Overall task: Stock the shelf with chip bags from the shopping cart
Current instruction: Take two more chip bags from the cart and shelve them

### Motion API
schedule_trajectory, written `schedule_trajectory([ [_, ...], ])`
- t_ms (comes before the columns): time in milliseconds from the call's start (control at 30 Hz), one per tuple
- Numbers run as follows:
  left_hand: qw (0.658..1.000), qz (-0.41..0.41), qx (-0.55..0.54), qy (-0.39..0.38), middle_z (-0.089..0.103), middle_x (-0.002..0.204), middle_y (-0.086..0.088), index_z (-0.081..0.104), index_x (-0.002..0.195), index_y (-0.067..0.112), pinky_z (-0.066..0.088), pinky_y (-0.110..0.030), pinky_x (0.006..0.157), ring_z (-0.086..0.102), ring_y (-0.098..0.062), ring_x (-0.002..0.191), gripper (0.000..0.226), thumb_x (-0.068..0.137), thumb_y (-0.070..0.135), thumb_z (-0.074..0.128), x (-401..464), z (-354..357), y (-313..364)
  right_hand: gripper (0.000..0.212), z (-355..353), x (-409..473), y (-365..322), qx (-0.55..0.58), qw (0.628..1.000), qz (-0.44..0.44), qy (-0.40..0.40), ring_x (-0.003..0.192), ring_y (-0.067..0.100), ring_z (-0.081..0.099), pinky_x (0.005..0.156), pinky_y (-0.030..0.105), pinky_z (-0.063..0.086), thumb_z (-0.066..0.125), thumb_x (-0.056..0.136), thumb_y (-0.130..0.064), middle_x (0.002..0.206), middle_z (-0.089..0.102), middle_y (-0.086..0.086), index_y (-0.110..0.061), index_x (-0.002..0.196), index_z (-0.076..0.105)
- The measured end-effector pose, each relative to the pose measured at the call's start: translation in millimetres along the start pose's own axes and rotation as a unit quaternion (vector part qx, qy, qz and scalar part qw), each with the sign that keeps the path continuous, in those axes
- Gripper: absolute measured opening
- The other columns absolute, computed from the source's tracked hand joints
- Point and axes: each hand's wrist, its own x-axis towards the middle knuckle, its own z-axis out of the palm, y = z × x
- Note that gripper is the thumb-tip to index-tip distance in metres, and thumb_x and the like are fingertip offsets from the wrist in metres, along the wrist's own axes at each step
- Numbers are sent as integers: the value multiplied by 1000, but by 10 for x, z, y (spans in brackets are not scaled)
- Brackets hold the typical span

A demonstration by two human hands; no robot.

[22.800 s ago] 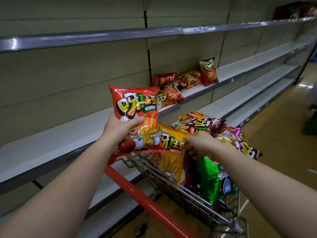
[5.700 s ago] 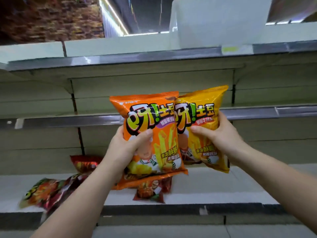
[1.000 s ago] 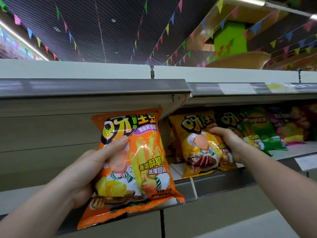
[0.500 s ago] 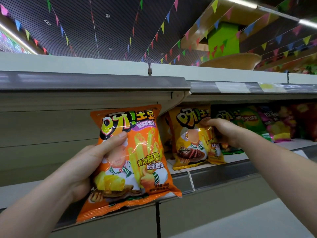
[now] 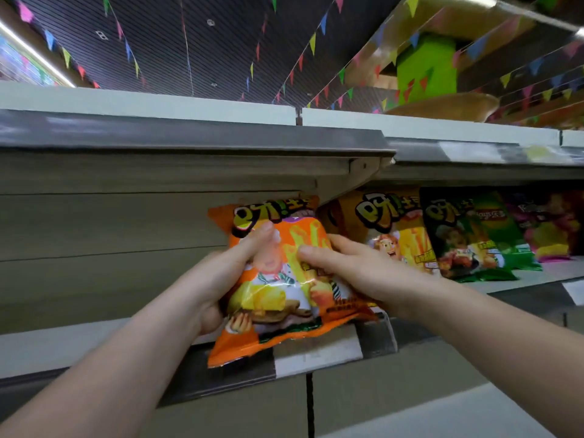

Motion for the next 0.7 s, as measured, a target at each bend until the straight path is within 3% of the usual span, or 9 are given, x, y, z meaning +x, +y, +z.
schedule_trajectory([
  [133, 997, 1, 12, 81, 73, 81, -16, 68, 101, 5, 59, -33, 62, 71, -25, 64, 53, 73, 49, 69, 228, -144, -36, 48, 57, 381, 57, 105, 993, 52, 11, 70, 22, 69, 66, 35, 59, 73, 77, -33, 95, 70, 12, -11, 113, 50],
  [200, 992, -2, 49, 121, 69, 65, -8, 65, 91, 7, 53, -22, 50, 65, -18, 49, 30, 87, 37, 62, 330, -198, -62, 48, 69, 602, 119, 86, 992, 86, 32, 73, 26, 69, 71, 37, 57, 72, 77, -35, 92, 71, 15, -8, 111, 53],
  [233, 991, -6, 75, 114, 67, 66, -5, 63, 89, 10, 49, -19, 48, 62, -16, 49, 24, 90, 33, 60, 410, -239, -100, 43, 85, 713, 158, 76, 991, 106, 39, 74, 25, 69, 72, 36, 57, 71, 79, -36, 91, 71, 15, -8, 108, 55],
  [300, 985, -39, 127, 108, 67, 85, -9, 63, 98, 10, 51, -27, 66, 64, -20, 71, 19, 92, 28, 60, 535, -254, -115, 37, 131, 891, 223, 71, 987, 137, 36, 81, 27, 69, 79, 36, 57, 69, 82, -37, 93, 72, 14, -9, 105, 60],
  [400, 963, -31, 234, 129, 60, 118, -7, 54, 120, 13, 46, -32, 85, 58, -26, 106, 41, 86, 30, 67, 749, -305, -9, 53, 138, 1123, 260, 9, 991, 132, 34, 114, 30, 57, 101, 36, 43, 64, 84, -43, 124, 60, 8, -14, 126, 52],
  [467, 948, -23, 298, 113, 56, 124, 0, 48, 122, 19, 43, -27, 85, 54, -21, 107, 53, 77, 33, 73, 863, -356, 75, 56, 127, 1217, 224, -50, 994, 96, 31, 125, 26, 47, 95, 26, 36, 61, 87, -40, 134, 50, 3, -18, 135, 43],
  [600, 952, -1, 297, 69, 53, 118, 3, 53, 100, 24, 40, -19, 68, 47, -14, 104, 17, 91, 13, 61, 1033, -300, 85, 48, 109, 1422, 254, -92, 993, 25, 69, 120, 25, 52, 102, 33, 41, 65, 86, -25, 132, 55, 8, -14, 130, 49],
  [633, 952, 8, 301, 54, 53, 123, 2, 56, 110, 24, 44, -19, 74, 49, -15, 109, 23, 89, 16, 63, 1056, -278, 46, 46, 110, 1461, 275, -114, 990, 14, 81, 119, 27, 52, 103, 39, 42, 64, 86, -25, 130, 56, 11, -12, 128, 51],
  [700, 949, 46, 310, 34, 51, 136, -6, 47, 132, 15, 46, -33, 97, 51, -22, 120, 65, 74, 33, 70, 1139, -284, -16, 39, 111, 1515, 327, -152, 984, -2, 95, 118, 29, 52, 103, 41, 41, 60, 90, -24, 127, 57, 14, -8, 125, 52],
])
